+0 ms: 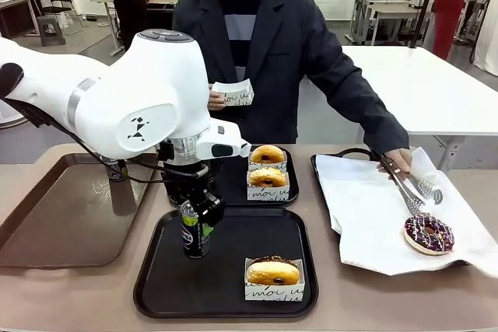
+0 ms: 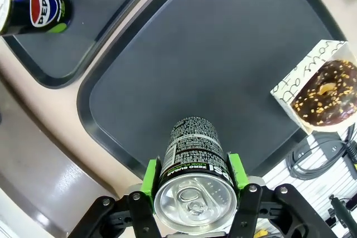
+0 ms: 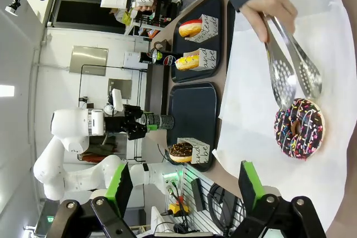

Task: Set up donuts and drinks on trays.
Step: Pick up one Pepsi coke from the Handle tray and place it on the Flat Tray without a Pepsi coke.

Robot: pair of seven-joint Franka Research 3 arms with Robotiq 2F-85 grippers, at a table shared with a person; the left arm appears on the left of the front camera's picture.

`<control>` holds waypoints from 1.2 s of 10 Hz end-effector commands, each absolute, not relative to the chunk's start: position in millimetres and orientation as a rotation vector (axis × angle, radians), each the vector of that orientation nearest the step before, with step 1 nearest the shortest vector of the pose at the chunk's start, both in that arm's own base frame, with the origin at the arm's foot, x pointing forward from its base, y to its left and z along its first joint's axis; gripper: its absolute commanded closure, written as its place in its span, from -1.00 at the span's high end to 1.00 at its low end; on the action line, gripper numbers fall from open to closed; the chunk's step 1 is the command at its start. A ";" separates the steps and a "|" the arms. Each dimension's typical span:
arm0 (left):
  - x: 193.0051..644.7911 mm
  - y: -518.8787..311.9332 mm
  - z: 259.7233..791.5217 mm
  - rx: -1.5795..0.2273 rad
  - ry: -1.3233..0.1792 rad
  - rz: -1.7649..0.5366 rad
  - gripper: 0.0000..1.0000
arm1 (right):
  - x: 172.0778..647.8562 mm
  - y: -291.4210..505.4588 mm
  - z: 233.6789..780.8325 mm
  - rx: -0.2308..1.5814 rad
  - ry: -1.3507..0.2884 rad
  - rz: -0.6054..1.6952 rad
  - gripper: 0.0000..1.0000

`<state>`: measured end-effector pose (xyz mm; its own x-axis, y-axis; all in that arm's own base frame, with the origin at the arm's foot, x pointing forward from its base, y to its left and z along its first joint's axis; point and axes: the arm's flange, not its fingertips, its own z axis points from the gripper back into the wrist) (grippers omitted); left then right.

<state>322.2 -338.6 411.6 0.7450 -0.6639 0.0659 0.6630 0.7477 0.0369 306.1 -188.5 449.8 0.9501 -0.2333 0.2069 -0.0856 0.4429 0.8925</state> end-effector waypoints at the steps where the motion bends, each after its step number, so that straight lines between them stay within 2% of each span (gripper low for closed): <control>1: 322.3 -330.0 409.6 0.036 -0.089 -0.724 0.16 | 308.7 -189.1 450.5 1.135 -0.350 -0.081 1.00; 6: 328.8 -328.1 380.5 0.064 -0.056 -0.729 0.16 | 308.7 -189.1 450.5 1.135 -0.350 -0.081 1.00; 7: 327.8 -327.2 378.7 0.061 -0.051 -0.730 0.81 | 308.7 -189.1 450.5 1.135 -0.350 -0.081 1.00; 8: 325.3 -325.5 383.4 0.058 -0.060 -0.727 1.00 | 308.7 -189.1 450.5 1.135 -0.350 -0.081 1.00; 10: 318.3 -317.6 407.3 0.041 -0.112 -0.704 1.00 | 308.7 -189.1 450.5 1.135 -0.350 -0.081 1.00; 11: 313.8 -312.8 423.7 0.030 -0.146 -0.680 0.81 | 308.7 -189.1 450.5 1.135 -0.350 -0.081 1.00; 12: 306.6 -308.1 440.2 0.020 -0.181 -0.648 0.98 | 308.7 -189.1 450.5 1.135 -0.350 -0.081 1.00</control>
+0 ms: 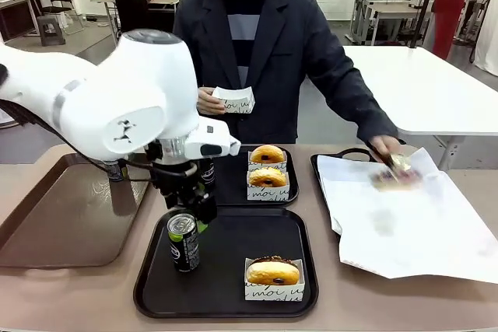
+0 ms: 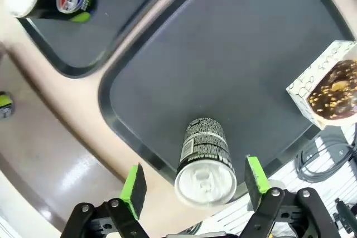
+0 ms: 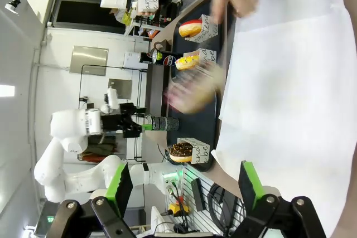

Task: Set up donuts and drinks on trays.
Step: Pick up one Pepsi coke from the Handle tray and place it on the Flat Tray without a Pepsi coke.

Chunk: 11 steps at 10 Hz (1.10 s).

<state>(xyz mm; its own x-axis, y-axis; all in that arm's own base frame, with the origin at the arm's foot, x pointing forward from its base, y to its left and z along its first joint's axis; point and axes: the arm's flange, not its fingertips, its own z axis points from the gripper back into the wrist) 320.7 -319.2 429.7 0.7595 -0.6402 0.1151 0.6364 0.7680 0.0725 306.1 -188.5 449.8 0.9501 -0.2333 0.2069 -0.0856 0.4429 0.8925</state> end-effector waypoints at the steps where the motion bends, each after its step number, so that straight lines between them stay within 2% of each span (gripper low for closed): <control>1: 301.5 -305.1 449.4 0.003 -0.197 -0.613 1.00 | 308.7 -189.1 450.5 1.135 -0.350 -0.081 1.00; 3: 286.4 -297.9 468.7 -0.004 -0.209 -0.482 1.00 | 308.7 -189.1 450.5 1.135 -0.350 -0.081 1.00; 6: 282.5 -284.0 470.3 0.013 -0.162 -0.428 1.00 | 308.7 -189.1 450.5 1.135 -0.350 -0.081 1.00; 7: 286.4 -291.9 479.1 0.016 -0.204 -0.487 1.00 | 308.7 -189.1 450.5 1.135 -0.350 -0.081 1.00; 11: 286.4 -291.9 479.1 0.016 -0.204 -0.487 1.00 | 308.7 -189.1 450.5 1.135 -0.350 -0.081 1.00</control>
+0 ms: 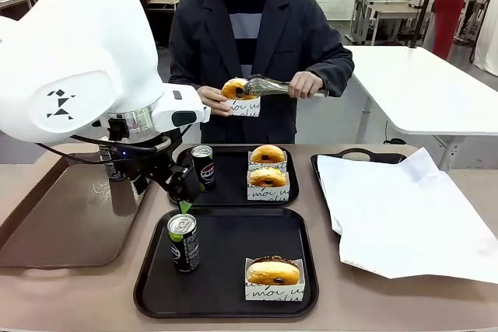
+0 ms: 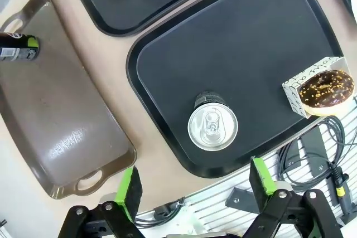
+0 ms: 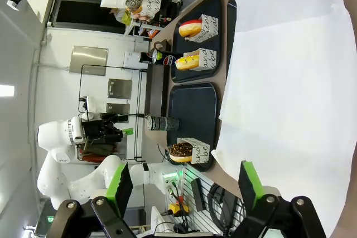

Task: Set up donuts and drinks on trays.
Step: Pick up one Pepsi coke from the Handle tray and place it on the Flat Tray without a Pepsi coke.

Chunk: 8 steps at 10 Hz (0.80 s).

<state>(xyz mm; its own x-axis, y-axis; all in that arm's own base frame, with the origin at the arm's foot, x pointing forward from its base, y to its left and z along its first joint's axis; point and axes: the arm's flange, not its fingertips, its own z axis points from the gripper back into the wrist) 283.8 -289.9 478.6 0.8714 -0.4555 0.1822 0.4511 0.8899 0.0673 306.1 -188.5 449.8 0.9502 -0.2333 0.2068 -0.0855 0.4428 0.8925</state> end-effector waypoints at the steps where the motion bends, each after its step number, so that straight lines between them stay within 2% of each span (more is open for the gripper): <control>1: 286.4 -291.9 479.1 0.016 -0.204 -0.487 1.00 | 308.7 -189.1 450.5 1.135 -0.350 -0.081 1.00; 3: 283.8 -289.9 478.5 0.023 -0.196 -0.474 1.00 | 308.7 -189.1 450.5 1.135 -0.350 -0.081 1.00; 4: 288.6 -265.5 485.0 -0.068 -0.207 -0.406 1.00 | 308.7 -189.1 450.5 1.135 -0.350 -0.081 1.00; 6: 293.8 -215.2 502.3 -0.099 -0.236 -0.292 1.00 | 308.7 -189.1 450.5 1.135 -0.350 -0.081 1.00; 8: 320.1 -142.5 526.4 -0.428 -0.179 -0.184 1.00 | 308.7 -189.1 450.5 1.135 -0.350 -0.081 1.00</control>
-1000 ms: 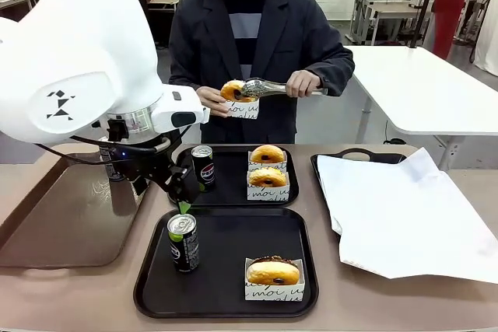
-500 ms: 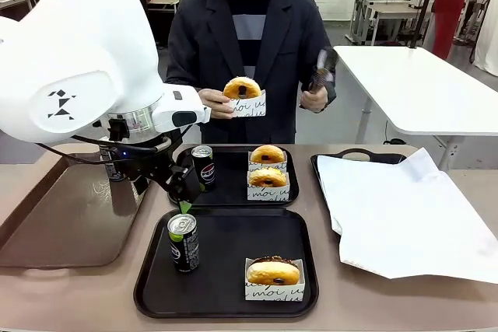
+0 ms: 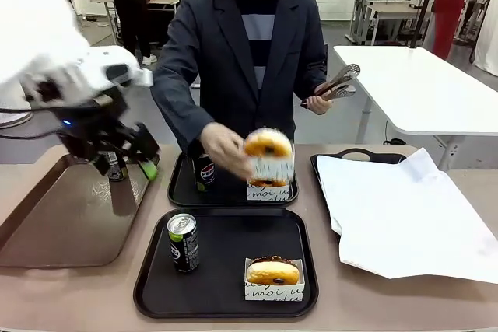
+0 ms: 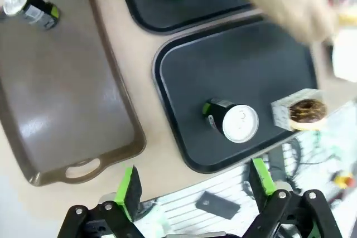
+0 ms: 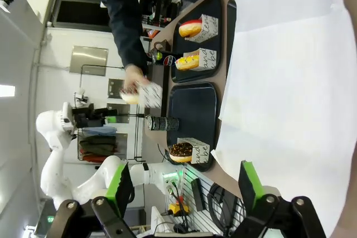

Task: Set up donuts and drinks on trays.
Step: Pick up one Pepsi coke from the Handle tray and place it on the Flat Tray without a Pepsi coke.

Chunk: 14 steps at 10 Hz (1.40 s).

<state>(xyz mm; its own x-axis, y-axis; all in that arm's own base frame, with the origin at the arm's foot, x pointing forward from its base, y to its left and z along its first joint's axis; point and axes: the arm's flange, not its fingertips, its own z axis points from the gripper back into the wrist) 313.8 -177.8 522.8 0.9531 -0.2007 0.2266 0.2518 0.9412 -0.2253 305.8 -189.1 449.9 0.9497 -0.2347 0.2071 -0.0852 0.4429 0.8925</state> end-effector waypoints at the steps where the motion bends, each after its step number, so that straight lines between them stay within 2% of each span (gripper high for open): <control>1: 304.9 -105.6 518.2 -0.562 -0.182 -0.103 1.00 | 308.7 -189.1 450.5 1.135 -0.350 -0.081 1.00; 6: 333.3 5.2 482.3 -1.019 -0.065 0.078 1.00 | 308.7 -189.1 450.5 1.135 -0.350 -0.081 1.00; 8: 337.5 46.8 448.9 -1.097 -0.056 0.067 1.00 | 308.7 -189.1 450.5 1.135 -0.350 -0.081 1.00; 10: 334.5 78.0 410.8 -1.131 -0.104 -0.051 1.00 | 308.7 -189.1 450.5 1.135 -0.350 -0.081 1.00; 14: 335.8 120.2 381.5 -1.213 -0.184 -0.045 1.00 | 308.7 -189.1 450.5 1.135 -0.350 -0.081 1.00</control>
